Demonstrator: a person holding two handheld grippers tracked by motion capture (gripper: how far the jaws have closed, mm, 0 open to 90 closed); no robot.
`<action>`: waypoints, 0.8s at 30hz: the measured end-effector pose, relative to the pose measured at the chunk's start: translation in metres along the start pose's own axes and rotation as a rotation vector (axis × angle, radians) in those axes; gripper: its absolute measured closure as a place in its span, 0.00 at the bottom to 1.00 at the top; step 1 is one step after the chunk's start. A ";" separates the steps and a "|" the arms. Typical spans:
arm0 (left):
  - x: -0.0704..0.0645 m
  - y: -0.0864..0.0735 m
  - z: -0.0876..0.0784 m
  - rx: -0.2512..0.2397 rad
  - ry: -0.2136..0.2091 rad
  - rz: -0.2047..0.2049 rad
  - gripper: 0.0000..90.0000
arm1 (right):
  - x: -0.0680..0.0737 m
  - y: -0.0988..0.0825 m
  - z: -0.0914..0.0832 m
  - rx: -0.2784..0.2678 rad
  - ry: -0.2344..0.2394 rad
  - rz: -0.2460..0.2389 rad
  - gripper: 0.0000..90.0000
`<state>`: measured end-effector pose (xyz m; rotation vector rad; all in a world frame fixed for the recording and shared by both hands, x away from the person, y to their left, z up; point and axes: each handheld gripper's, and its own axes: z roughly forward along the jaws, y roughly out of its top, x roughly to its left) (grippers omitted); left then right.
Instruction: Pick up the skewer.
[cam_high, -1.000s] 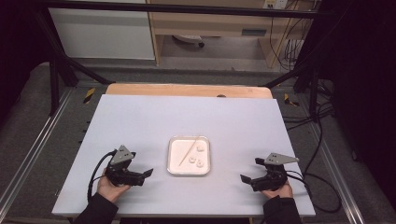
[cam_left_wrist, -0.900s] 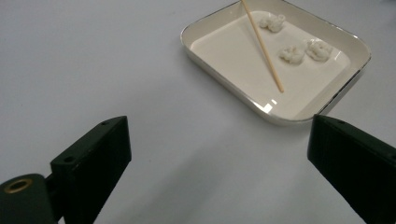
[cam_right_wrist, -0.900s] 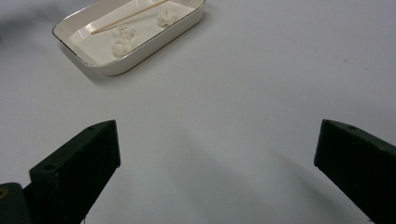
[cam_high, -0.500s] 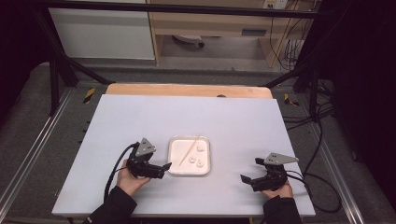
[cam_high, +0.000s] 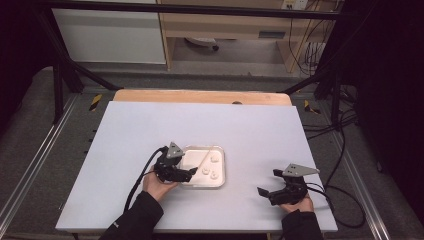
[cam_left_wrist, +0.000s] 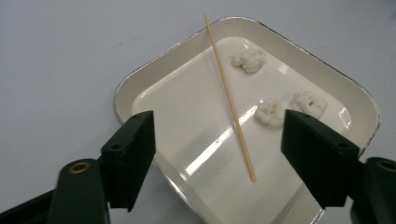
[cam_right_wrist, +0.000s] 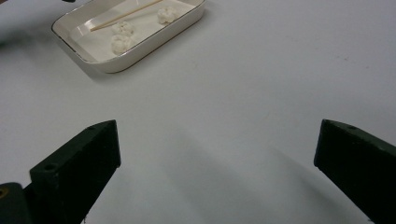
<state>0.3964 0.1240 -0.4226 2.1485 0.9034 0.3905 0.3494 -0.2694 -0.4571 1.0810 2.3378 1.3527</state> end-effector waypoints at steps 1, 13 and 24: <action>-0.001 0.001 0.002 0.004 0.000 0.001 0.33 | 0.000 0.000 0.000 0.000 0.000 0.000 0.01; -0.007 0.006 0.024 0.046 0.003 -0.021 0.61 | 0.000 0.000 0.001 0.003 0.001 0.001 0.01; -0.010 0.005 0.033 0.060 -0.033 -0.046 0.84 | 0.000 0.000 0.001 0.005 0.002 -0.002 0.01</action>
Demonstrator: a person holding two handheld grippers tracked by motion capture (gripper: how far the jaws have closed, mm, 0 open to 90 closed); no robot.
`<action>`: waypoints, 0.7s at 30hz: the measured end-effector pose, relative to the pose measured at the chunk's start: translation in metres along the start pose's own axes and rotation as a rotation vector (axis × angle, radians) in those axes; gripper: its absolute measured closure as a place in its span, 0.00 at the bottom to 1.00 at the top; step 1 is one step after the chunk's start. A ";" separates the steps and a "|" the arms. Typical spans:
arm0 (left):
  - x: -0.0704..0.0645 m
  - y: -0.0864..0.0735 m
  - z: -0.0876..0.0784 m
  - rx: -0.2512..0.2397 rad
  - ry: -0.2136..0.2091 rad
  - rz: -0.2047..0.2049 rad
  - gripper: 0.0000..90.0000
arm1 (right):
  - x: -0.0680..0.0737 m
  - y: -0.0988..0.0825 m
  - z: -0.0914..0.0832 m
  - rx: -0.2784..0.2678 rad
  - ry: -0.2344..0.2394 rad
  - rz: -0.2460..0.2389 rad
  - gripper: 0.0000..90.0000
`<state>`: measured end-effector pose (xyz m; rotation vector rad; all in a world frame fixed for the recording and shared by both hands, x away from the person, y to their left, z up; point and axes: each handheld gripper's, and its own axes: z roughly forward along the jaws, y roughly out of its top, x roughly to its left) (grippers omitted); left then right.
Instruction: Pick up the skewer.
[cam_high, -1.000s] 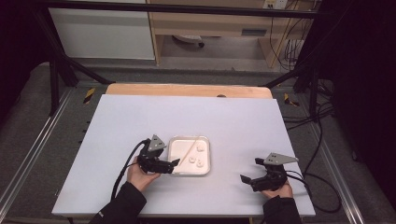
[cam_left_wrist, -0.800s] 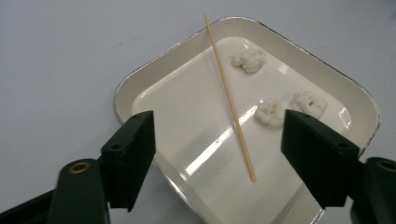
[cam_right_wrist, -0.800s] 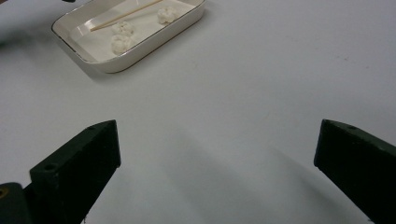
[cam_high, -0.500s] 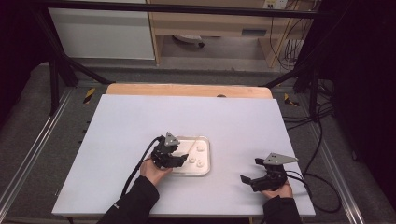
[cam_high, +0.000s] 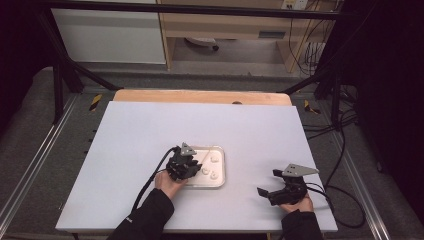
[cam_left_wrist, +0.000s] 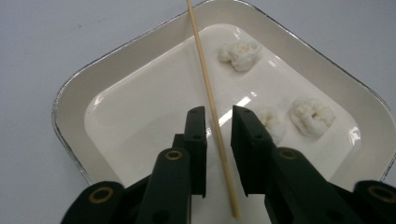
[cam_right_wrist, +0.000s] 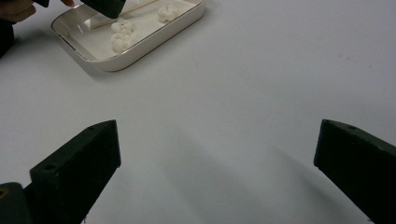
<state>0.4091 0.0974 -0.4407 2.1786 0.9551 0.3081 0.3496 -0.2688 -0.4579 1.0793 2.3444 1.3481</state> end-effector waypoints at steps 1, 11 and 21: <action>-0.001 0.000 0.001 0.000 0.001 0.002 0.86 | 0.000 0.000 0.000 0.001 0.000 0.001 0.01; -0.006 -0.001 0.006 0.006 0.035 0.015 0.96 | 0.000 0.000 0.000 0.000 0.003 0.002 0.01; -0.008 -0.003 0.004 -0.026 0.054 -0.001 0.98 | 0.000 0.000 0.001 0.000 0.003 -0.001 0.01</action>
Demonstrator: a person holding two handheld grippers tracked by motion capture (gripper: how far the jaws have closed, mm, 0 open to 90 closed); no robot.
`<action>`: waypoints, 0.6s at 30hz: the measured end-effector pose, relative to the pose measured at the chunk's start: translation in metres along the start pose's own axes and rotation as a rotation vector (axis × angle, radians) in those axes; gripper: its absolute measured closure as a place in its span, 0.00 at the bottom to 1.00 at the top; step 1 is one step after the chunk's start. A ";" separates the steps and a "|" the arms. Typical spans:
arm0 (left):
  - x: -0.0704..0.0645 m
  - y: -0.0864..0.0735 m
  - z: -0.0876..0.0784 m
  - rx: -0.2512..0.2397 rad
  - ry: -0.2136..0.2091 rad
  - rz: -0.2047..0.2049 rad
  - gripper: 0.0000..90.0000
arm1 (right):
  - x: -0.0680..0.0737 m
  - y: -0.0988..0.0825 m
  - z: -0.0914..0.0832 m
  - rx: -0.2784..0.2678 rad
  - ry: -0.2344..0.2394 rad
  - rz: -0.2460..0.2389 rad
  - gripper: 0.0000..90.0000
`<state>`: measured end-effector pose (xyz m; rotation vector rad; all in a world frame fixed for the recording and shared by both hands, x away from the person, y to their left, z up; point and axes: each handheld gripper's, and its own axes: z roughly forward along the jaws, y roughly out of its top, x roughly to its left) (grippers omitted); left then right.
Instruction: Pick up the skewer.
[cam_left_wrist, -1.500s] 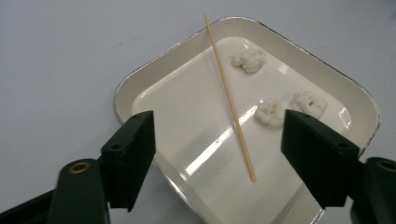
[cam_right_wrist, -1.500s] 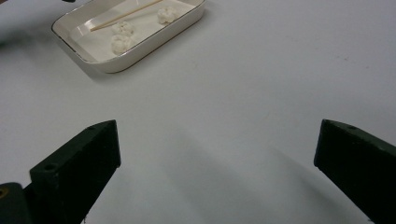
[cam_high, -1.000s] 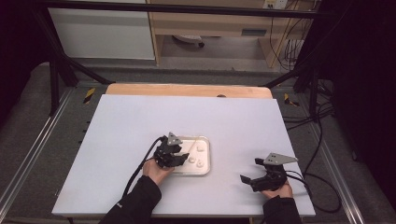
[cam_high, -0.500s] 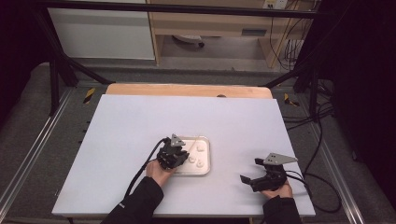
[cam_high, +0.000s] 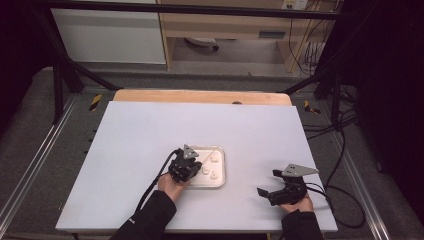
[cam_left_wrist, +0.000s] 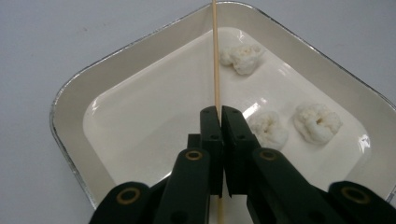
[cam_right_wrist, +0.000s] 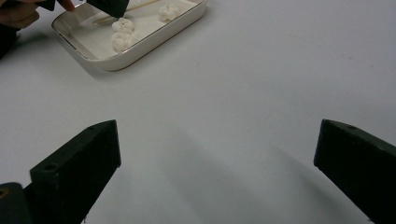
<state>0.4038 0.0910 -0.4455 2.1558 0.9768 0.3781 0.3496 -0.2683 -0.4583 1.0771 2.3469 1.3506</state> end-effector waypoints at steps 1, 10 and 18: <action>0.001 0.000 -0.002 -0.012 0.000 -0.005 0.98 | 0.000 0.000 0.000 -0.001 0.001 -0.001 0.01; 0.002 0.000 -0.013 -0.045 -0.018 0.001 0.98 | 0.001 0.000 0.000 -0.001 -0.001 -0.005 0.01; 0.004 -0.001 -0.021 -0.045 -0.038 0.015 0.98 | 0.003 0.002 0.001 0.005 -0.008 -0.022 0.02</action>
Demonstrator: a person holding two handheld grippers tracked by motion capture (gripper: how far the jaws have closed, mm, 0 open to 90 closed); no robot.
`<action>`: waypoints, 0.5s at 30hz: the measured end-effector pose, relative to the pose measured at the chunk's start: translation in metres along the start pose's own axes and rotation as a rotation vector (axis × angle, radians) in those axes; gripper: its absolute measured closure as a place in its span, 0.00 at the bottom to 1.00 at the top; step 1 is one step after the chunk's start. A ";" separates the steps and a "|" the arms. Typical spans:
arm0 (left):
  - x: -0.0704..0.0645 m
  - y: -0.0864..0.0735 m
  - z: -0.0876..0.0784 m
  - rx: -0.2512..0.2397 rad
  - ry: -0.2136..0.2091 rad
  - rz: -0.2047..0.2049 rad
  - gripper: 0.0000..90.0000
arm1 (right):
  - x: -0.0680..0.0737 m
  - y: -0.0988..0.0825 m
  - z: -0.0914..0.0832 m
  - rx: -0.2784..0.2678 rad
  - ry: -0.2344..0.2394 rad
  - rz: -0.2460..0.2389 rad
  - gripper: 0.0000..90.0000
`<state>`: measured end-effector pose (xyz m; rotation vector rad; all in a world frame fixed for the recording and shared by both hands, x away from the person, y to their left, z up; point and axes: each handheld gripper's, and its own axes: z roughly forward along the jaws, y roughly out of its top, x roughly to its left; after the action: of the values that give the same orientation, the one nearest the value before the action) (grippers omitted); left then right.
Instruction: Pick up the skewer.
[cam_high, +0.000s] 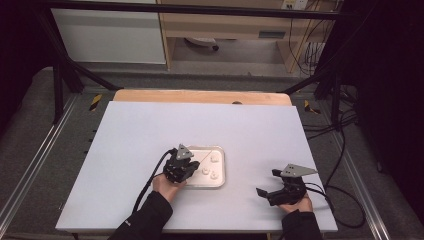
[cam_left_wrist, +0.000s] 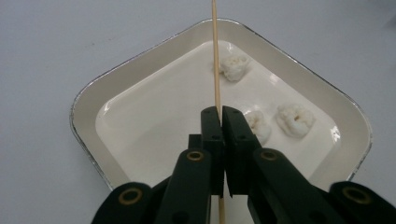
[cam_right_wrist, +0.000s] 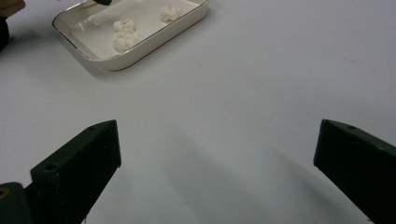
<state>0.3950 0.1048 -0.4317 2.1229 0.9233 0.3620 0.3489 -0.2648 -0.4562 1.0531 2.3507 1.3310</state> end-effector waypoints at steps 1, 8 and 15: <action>0.001 0.000 -0.002 -0.003 -0.003 0.002 0.98 | 0.001 0.001 0.000 0.002 -0.001 -0.007 0.02; 0.005 -0.002 -0.013 -0.013 -0.031 0.005 0.98 | 0.010 0.009 0.004 0.012 -0.006 -0.053 0.02; 0.006 -0.005 -0.023 -0.003 -0.060 0.030 0.98 | 0.022 0.018 0.012 0.033 -0.013 -0.119 0.02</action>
<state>0.3844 0.1235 -0.4201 2.1351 0.8570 0.3128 0.3478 -0.2366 -0.4452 0.9126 2.3927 1.2438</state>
